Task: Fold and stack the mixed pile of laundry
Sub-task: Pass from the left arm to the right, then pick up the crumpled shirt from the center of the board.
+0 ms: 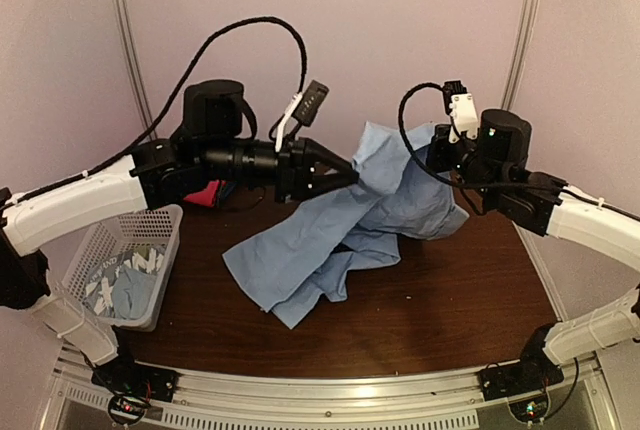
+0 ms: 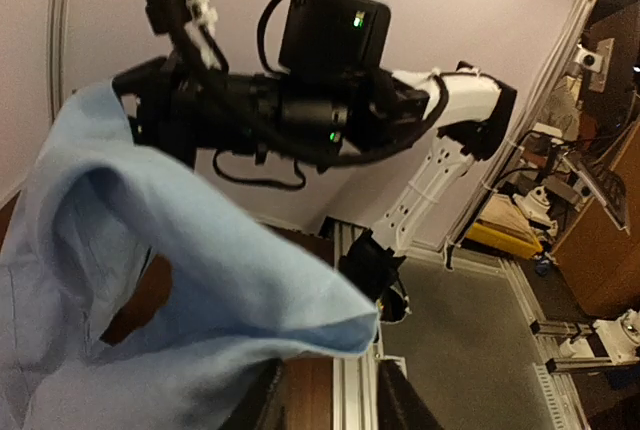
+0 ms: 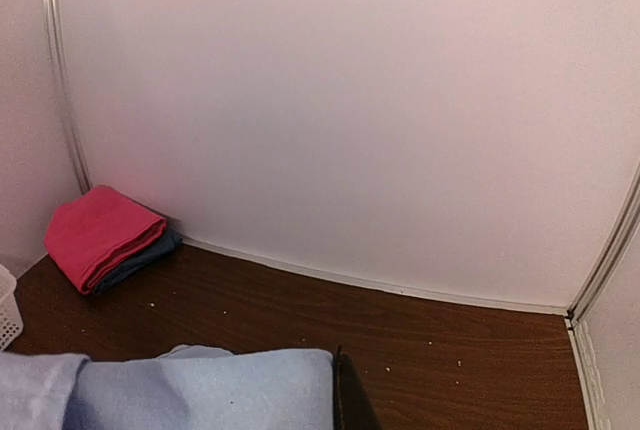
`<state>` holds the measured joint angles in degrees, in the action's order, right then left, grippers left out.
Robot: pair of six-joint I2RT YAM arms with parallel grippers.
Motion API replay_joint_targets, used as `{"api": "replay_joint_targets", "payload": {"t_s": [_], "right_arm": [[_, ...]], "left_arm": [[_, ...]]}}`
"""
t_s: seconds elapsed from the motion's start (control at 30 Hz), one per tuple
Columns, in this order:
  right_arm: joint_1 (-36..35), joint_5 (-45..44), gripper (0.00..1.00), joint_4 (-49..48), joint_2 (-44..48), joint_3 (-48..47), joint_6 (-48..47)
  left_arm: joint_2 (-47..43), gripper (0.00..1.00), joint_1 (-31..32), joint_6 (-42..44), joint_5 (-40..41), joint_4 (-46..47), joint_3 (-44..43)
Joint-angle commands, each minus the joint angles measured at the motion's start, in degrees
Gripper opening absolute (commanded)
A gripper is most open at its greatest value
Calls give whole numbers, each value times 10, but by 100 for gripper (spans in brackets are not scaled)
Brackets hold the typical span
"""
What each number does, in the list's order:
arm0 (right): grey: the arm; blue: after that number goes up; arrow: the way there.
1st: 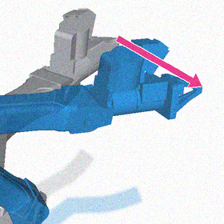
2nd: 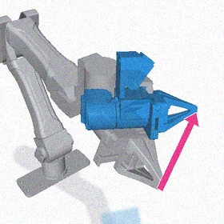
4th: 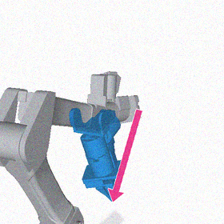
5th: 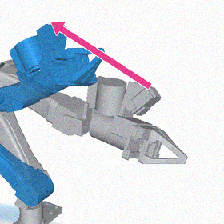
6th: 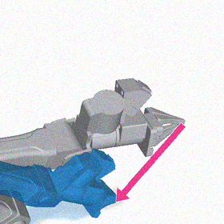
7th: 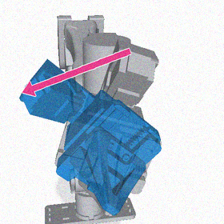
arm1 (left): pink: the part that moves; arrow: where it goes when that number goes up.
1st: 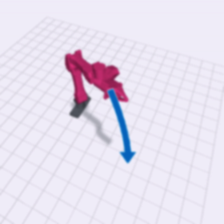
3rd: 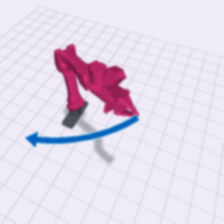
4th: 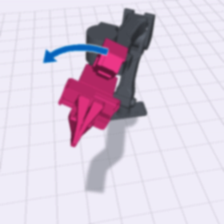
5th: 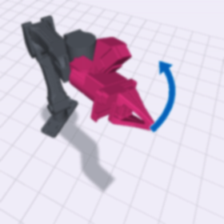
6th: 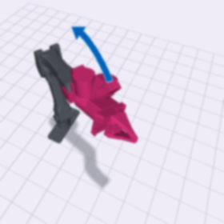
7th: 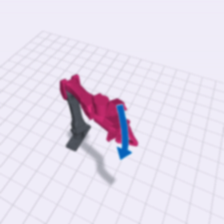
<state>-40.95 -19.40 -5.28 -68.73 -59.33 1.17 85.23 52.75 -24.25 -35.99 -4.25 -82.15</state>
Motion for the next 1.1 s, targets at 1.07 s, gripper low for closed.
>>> {"api": "replay_joint_targets", "payload": {"t_s": [1.07], "right_arm": [[39, 121, 0, 68, 44, 20, 70]], "left_arm": [[32, 38, 45, 116, 395, 13, 431]]}}
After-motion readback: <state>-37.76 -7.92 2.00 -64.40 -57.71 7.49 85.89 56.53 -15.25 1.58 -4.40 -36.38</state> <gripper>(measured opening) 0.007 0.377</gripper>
